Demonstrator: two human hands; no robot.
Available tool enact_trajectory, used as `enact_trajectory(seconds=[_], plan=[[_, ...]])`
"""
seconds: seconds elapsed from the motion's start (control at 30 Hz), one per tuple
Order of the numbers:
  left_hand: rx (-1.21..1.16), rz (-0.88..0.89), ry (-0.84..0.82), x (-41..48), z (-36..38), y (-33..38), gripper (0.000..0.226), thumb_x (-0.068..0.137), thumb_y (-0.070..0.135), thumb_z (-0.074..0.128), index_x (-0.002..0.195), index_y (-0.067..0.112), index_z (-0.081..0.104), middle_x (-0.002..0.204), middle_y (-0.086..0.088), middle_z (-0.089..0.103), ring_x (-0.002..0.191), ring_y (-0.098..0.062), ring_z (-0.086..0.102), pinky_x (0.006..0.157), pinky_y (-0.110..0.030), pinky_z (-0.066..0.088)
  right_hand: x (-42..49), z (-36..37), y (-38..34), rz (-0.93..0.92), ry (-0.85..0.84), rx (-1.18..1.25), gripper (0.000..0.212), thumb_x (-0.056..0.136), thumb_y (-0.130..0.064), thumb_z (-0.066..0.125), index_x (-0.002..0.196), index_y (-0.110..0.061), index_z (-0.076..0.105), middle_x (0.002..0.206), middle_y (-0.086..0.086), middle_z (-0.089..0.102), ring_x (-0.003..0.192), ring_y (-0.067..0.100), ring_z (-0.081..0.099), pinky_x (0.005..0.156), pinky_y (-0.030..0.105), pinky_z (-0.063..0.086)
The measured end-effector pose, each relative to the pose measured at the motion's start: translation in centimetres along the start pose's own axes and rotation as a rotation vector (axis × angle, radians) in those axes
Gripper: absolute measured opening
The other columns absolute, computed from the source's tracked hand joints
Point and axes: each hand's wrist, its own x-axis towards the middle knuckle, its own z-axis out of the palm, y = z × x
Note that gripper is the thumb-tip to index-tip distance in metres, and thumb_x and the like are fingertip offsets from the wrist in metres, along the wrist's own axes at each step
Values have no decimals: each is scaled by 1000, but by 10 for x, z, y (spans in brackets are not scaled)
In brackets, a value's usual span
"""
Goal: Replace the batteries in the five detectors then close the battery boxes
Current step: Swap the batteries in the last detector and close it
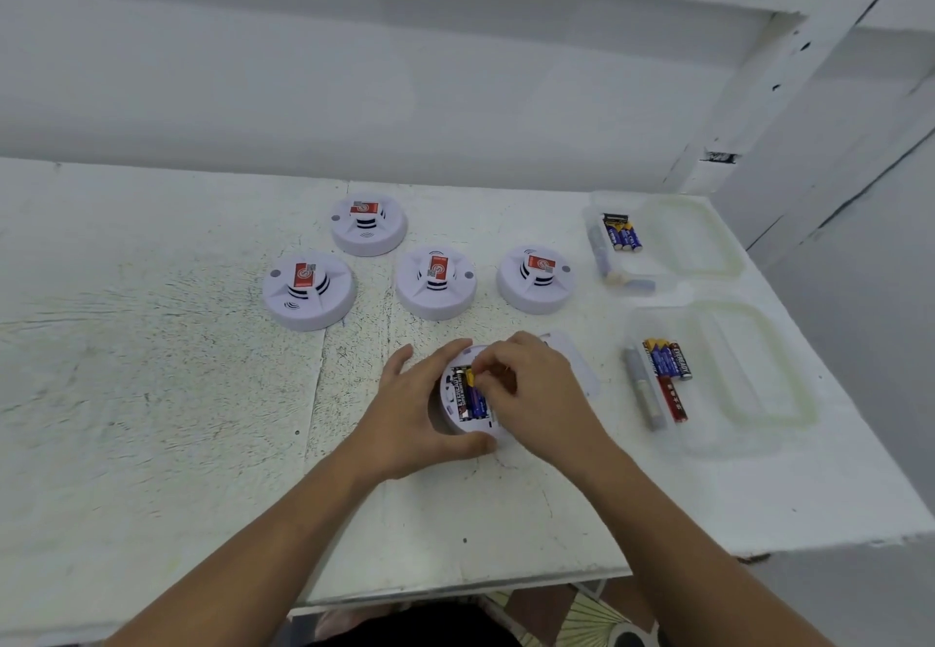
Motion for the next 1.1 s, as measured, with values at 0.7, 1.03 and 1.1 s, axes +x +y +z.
enact_trajectory(seconds=[0.7,1.03,1.1], plan=[[70,77,-6,0,1,-7,97,66,73,62,142,22,31,128,19,54,121,6,46,117,-45,2,14,4,0,-11,-109,-49,9,93,-10,48,90,-15,54,92,1,57,83,11,48,64,11,34],[53,68,15,-1,1,-6,96,66,74,62,142,22,34,128,21,54,122,8,44,117,-43,2,-1,-6,-3,-64,-108,105,11,91,-20,56,85,-19,46,77,-9,57,67,5,53,55,14,41],[43,65,22,-3,0,-5,96,65,74,62,141,23,35,128,21,55,122,9,44,118,-41,0,-6,-7,-4,-56,-100,131,16,89,-22,60,84,-19,45,72,-9,57,64,2,55,54,13,42]])
